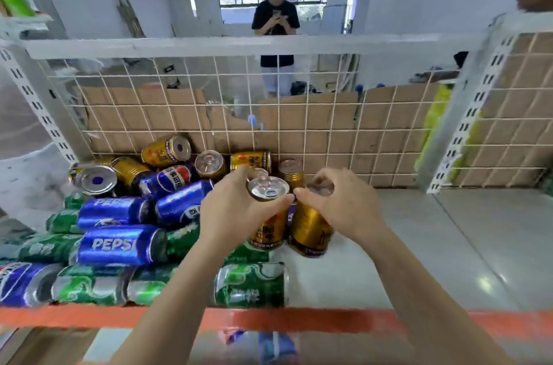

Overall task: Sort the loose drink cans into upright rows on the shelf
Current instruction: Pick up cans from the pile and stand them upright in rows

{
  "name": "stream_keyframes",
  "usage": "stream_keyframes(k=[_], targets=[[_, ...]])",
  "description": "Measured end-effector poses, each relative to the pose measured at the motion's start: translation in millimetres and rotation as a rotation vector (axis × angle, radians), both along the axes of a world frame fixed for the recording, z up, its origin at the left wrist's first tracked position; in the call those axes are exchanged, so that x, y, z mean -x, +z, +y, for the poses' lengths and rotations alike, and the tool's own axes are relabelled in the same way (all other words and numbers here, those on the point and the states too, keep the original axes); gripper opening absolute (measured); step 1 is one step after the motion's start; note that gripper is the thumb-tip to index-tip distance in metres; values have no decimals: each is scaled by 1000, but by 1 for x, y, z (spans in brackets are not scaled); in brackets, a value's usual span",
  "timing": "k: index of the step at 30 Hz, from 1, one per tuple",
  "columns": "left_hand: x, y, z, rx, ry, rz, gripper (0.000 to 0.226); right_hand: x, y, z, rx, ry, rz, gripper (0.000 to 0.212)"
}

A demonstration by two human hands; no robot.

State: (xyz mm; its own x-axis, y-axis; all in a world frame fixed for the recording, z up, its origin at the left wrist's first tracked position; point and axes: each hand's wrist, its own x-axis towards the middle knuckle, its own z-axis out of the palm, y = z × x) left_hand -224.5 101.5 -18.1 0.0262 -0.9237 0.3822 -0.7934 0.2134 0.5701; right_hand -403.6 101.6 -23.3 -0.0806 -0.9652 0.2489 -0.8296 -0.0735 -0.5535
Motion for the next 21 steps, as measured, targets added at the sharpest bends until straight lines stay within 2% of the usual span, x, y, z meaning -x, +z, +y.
stream_keyframes(k=[2,7,12,17,21], targets=[[19,-3,11,-11,-74,-17,63,15,-1,23,-27,-23,46,43],[69,-2,35,-43,-233,-49,51,60,4,71,-84,-99,89,33],[135,0,52,-54,-359,-24,52,118,9,108,-11,-336,143,41],[228,3,80,-108,-464,47,43,197,11,153,-35,-437,108,34],[315,-8,99,-121,-555,51,54,282,7,190,-86,-494,84,39]])
